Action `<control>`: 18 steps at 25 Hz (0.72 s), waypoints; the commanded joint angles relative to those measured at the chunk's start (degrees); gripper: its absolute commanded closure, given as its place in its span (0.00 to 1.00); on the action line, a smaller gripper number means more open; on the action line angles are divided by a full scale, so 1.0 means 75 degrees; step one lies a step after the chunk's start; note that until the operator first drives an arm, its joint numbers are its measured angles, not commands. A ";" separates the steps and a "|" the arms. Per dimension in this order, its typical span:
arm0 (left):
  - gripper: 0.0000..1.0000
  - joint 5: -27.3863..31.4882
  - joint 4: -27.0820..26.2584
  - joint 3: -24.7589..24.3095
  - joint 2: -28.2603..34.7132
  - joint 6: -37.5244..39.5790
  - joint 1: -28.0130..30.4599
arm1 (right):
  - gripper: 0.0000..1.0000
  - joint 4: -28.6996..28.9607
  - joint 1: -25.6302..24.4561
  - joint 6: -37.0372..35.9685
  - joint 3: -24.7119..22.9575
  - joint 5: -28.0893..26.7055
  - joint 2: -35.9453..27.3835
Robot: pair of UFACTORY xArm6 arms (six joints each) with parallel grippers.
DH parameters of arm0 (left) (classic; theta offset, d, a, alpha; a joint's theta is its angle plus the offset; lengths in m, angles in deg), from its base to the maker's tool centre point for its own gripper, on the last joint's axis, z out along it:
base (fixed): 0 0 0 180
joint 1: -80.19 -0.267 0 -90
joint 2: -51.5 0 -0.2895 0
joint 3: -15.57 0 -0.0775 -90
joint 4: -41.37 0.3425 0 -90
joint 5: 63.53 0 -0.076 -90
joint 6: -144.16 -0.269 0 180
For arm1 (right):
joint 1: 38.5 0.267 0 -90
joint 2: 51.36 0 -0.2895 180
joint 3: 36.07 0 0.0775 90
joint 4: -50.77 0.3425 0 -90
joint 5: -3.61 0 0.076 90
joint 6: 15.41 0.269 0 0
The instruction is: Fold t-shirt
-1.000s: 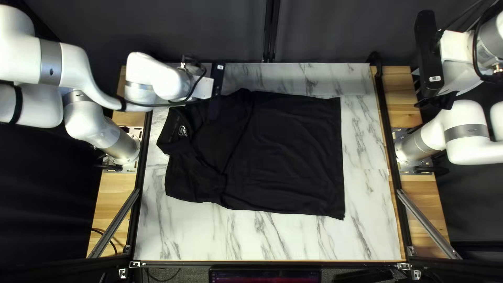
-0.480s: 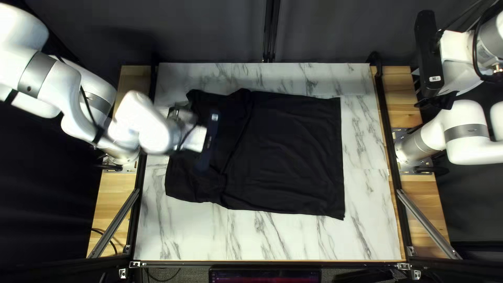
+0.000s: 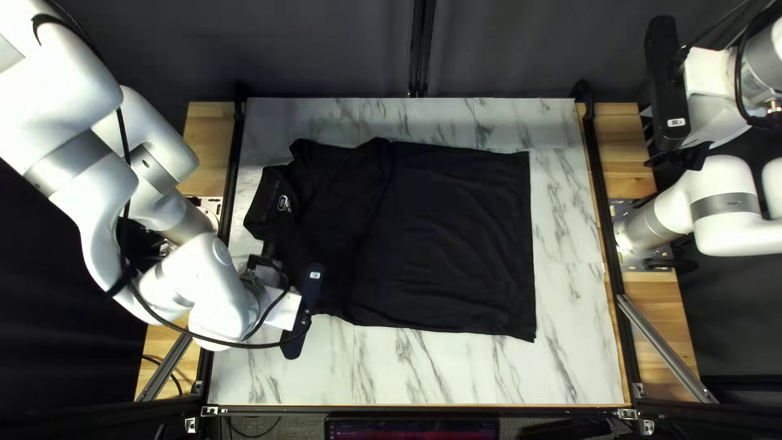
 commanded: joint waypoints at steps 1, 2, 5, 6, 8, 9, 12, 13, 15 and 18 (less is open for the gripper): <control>0.00 -0.0151 -0.0072 -0.0088 -0.0086 0.0029 -0.0014 | 0.00 0.0000 0.0000 0.0000 0.0000 0.0000 0.0000; 0.00 -0.0314 -0.0079 -0.0148 -0.0200 0.0007 -0.0045 | 0.00 0.0000 0.0000 0.0000 0.0000 0.0000 0.0000; 0.00 -0.0703 -0.0112 -0.0429 -0.0343 0.0303 0.0290 | 0.00 0.0000 0.0000 0.0000 0.0000 0.0000 0.0000; 0.00 -0.0763 -0.0120 -0.0495 -0.0341 0.0372 0.0368 | 0.00 0.0000 0.0000 0.0000 0.0000 0.0000 0.0000; 0.00 -0.0920 -0.0115 -0.0649 -0.0364 0.0530 0.0590 | 0.00 0.0000 0.0000 0.0000 0.0000 0.0000 0.0000; 0.00 -0.0980 -0.0097 -0.0690 -0.0395 0.0570 0.0658 | 0.00 0.0000 0.0000 0.0000 0.0000 0.0000 0.0000; 0.00 -0.1185 -0.0031 -0.0806 -0.0510 0.0599 0.0724 | 0.00 0.0000 0.0000 0.0000 0.0000 0.0000 0.0000; 0.03 -0.1250 -0.0012 -0.0841 -0.0538 0.0598 0.0715 | 0.00 0.0000 0.0000 0.0000 0.0000 0.0000 0.0000; 0.08 -0.1502 0.0049 -0.0969 -0.0648 0.0587 0.0654 | 0.00 0.0000 0.0000 0.0000 0.0000 0.0000 0.0000; 0.19 -0.1745 0.0087 -0.1083 -0.0752 0.0631 0.0623 | 0.00 0.0000 0.0000 0.0000 0.0000 0.0000 0.0000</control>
